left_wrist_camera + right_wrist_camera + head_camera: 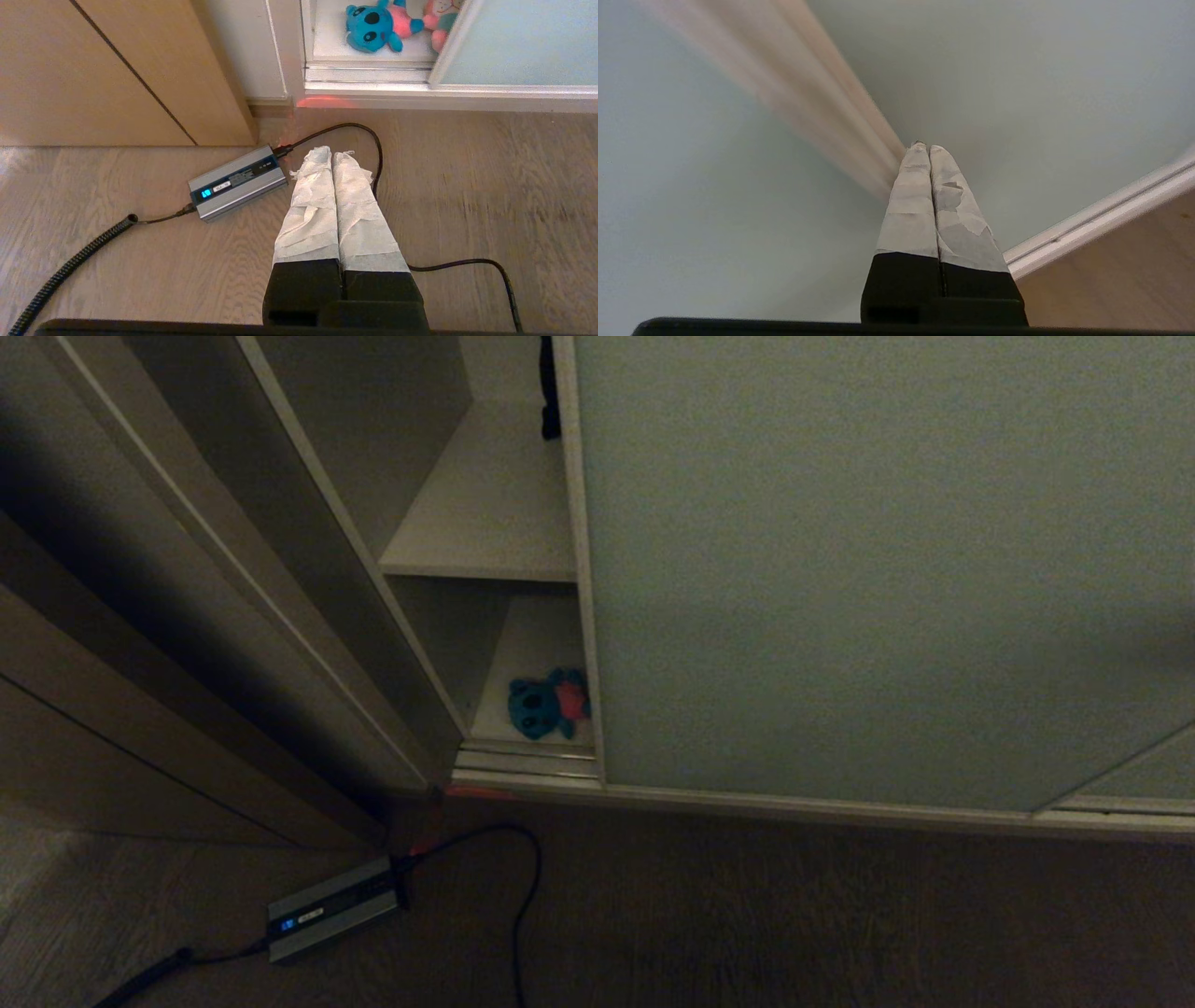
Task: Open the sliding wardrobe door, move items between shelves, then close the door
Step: Close the door
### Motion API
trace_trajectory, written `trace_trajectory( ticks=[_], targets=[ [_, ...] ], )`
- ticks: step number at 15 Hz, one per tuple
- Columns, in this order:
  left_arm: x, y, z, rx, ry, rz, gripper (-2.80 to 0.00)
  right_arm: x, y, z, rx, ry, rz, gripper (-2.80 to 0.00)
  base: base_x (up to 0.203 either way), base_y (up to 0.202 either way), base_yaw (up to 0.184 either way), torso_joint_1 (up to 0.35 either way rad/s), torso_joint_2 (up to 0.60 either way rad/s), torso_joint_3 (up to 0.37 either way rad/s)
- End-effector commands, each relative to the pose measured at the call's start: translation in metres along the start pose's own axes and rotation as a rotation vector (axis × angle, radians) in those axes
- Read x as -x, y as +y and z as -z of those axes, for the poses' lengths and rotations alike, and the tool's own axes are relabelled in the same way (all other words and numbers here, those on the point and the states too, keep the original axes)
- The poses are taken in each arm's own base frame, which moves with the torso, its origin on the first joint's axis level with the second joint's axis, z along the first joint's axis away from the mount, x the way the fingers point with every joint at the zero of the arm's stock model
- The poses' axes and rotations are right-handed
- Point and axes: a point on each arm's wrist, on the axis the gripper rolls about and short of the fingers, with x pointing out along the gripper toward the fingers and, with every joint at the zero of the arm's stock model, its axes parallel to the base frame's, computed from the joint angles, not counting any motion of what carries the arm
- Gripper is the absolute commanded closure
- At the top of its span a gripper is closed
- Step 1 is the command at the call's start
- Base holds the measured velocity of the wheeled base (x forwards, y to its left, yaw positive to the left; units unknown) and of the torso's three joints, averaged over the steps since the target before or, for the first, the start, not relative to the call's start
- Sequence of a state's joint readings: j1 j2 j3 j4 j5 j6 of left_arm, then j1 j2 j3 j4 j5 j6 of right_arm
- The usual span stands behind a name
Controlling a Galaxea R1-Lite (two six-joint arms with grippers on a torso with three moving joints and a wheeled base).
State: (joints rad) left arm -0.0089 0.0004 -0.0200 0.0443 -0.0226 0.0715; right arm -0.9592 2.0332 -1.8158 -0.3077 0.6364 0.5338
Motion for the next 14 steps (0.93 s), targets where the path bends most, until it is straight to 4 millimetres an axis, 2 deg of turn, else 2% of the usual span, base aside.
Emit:
trace_trajectory(
  ticks=[1,5,8,14],
  targets=[
    [0.000,0.000,0.000,-0.001,0.000,0.001,0.00,0.020,0.026,-0.005,0.001,0.003,-0.020,0.00,0.000,0.000,0.000,0.000,0.00,0.000],
    [0.000,0.000,0.000,-0.001,0.000,0.001,0.00,0.033,0.051,0.005,-0.013,0.036,-0.043,0.00,0.000,0.000,0.000,0.000,0.00,0.000],
    [0.000,0.000,0.000,-0.001,0.000,0.001,0.00,0.044,0.062,0.010,-0.013,0.048,-0.051,0.00,0.000,0.000,0.000,0.000,0.00,0.000],
    [0.000,0.000,0.000,-0.001,0.000,0.001,0.00,0.045,0.078,0.014,-0.021,0.065,-0.084,0.00,0.000,0.000,0.000,0.000,0.00,0.000]
  ],
)
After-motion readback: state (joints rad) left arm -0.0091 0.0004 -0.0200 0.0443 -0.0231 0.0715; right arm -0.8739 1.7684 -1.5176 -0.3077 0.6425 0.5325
